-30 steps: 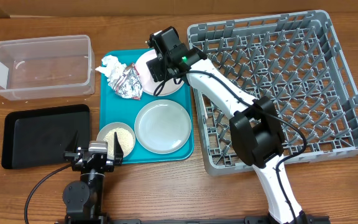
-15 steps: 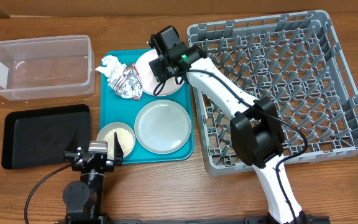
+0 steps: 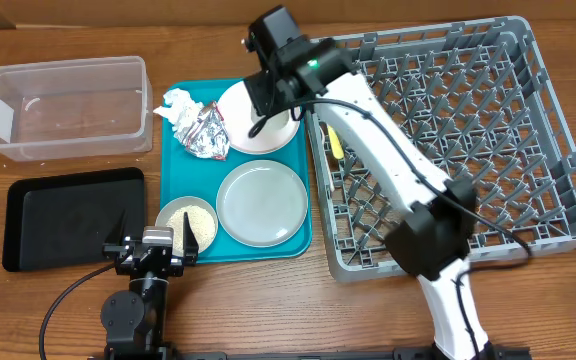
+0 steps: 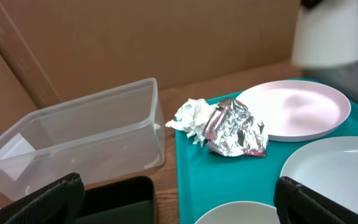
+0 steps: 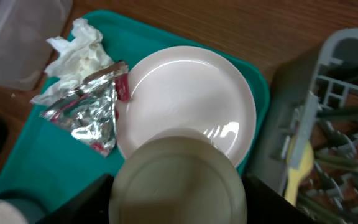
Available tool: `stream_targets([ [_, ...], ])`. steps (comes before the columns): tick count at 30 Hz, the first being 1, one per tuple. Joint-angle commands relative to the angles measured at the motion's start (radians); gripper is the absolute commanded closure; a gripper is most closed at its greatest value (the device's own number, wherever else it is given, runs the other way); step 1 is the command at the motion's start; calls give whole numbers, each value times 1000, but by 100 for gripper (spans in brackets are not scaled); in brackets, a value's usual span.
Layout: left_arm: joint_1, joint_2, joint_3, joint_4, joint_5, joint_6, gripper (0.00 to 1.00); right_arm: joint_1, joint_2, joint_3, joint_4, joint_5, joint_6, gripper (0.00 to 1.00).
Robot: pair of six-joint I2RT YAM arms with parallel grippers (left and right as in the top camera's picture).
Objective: Sort waste into correct bins and load items into the dishwasher rack
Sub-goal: 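Carry the cup to the rack and set it down upside down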
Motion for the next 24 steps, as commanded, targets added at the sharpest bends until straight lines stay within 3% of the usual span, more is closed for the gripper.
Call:
stream_targets([
  [1,10,-4,-2,0,4,8,0,-31,-143,48,-46,22,19,56],
  [9,10,-4,-2,0,4,8,0,-224,-211,48,-246,76,81,57],
  [15,10,-4,-2,0,4,8,0,-461,-209,17,-412,76,101,57],
  [24,10,-4,-2,0,4,8,0,-663,-207,16,-489,58,97,57],
])
